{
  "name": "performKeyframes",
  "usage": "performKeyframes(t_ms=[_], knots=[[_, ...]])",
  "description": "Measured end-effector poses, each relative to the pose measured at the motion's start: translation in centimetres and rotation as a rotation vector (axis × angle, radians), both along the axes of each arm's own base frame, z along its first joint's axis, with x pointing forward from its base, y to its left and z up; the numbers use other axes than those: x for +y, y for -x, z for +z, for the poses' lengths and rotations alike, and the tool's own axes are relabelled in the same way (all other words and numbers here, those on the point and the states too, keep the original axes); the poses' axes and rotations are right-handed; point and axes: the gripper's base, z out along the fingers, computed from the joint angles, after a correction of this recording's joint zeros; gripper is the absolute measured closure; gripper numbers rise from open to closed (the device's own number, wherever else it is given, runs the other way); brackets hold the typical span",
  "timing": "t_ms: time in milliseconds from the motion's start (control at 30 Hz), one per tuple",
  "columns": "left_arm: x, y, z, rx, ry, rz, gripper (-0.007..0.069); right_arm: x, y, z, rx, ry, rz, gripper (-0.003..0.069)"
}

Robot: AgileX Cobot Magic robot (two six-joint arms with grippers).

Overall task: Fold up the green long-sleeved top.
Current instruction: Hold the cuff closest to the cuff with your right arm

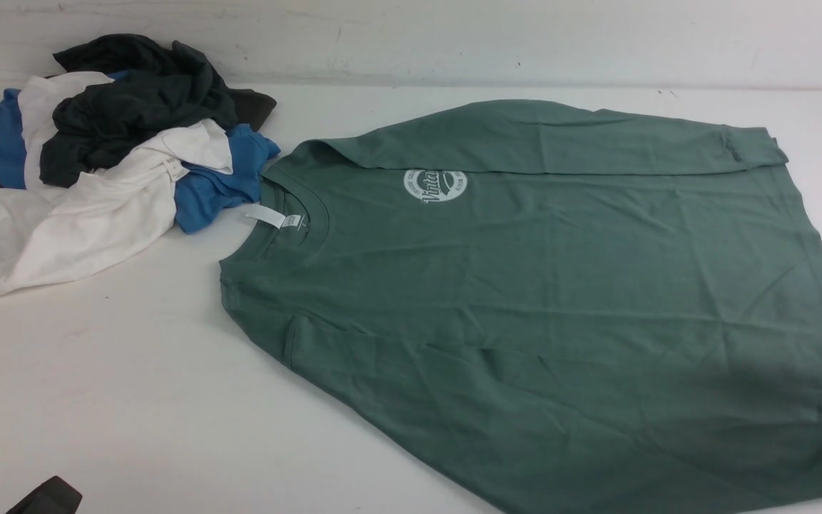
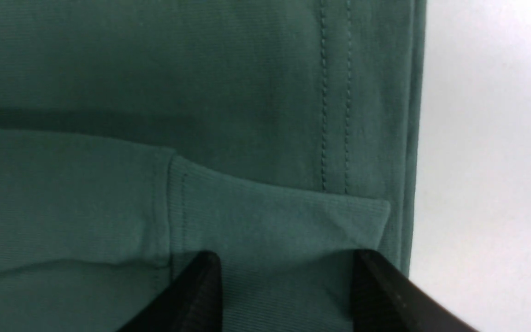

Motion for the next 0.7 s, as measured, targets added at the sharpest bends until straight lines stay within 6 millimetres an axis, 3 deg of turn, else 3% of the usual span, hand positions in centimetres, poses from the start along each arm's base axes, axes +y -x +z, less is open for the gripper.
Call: performKeyframes(t_ms=[300,700], knots=[[0.0,0.0,0.0,0.001,0.0,-0.001,0.0625,-0.4,-1.2,1.2,0.008,0.003,0.01,0.0286],[0.0,0.0,0.0,0.0,0.0,0.0,0.0625,-0.6,-1.2,0.2,0.045,0.009,0.03,0.0288]])
